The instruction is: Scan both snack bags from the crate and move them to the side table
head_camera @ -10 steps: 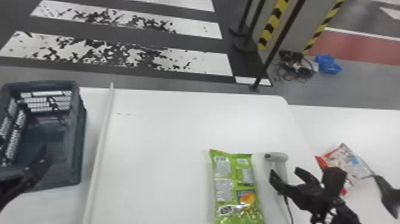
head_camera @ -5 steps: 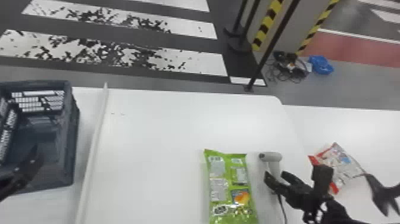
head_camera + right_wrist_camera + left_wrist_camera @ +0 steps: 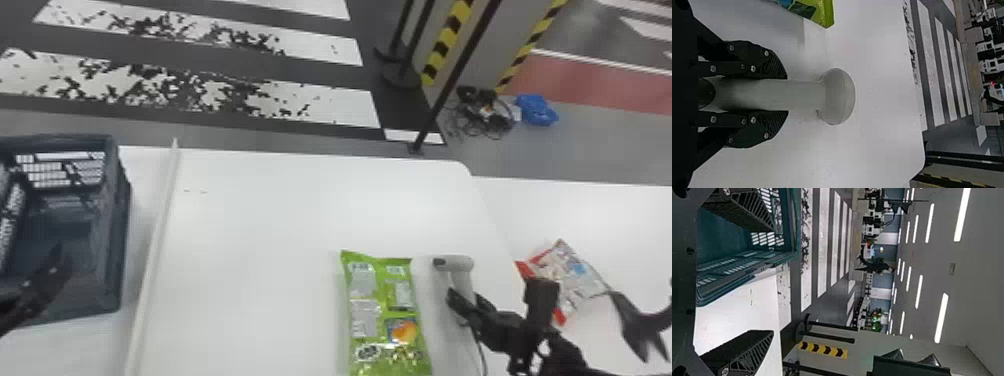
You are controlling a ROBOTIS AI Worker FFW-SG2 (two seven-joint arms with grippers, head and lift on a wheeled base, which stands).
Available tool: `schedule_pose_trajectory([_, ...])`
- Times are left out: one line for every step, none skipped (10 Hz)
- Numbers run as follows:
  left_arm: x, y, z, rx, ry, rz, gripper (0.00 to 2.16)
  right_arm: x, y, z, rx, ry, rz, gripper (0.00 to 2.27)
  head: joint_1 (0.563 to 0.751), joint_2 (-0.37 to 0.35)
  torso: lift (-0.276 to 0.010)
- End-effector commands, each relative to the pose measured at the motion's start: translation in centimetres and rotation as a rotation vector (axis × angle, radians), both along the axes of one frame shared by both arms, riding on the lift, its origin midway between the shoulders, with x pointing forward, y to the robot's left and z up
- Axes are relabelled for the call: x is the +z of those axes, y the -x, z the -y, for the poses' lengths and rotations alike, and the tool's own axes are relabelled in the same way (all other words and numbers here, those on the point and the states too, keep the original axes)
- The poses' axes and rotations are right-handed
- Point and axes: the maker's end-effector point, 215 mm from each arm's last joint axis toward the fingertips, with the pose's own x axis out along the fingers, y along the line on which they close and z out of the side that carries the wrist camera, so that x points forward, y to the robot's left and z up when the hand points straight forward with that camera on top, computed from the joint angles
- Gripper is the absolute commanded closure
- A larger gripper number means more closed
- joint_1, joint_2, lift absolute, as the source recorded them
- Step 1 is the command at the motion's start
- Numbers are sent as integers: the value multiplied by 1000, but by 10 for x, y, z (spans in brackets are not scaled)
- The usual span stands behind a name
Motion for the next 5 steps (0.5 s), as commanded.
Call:
schedule_pose_trajectory([0, 0, 0, -2, -2, 0, 70, 9, 4, 1, -8, 59, 9, 2243, 695, -263, -29])
schedule_pose_trajectory([-1, -1, -1, 0, -3, -1, 70, 22, 9, -3, -21, 95, 23, 2243, 695, -271, -29])
schedule_pose_trajectory([-2, -2, 1, -5, -1, -2, 70, 39, 12, -9, -38, 105, 46, 2243, 695, -272, -29])
schedule_pose_trajectory([-1, -3, 4, -9, 0, 0, 70, 56, 16, -21, -32, 90, 60, 2243, 695, -270, -29])
schedule_pose_trajectory([-1, -4, 5, -9, 2, 1, 70, 69, 22, -31, -23, 75, 60, 2243, 695, -259, -29])
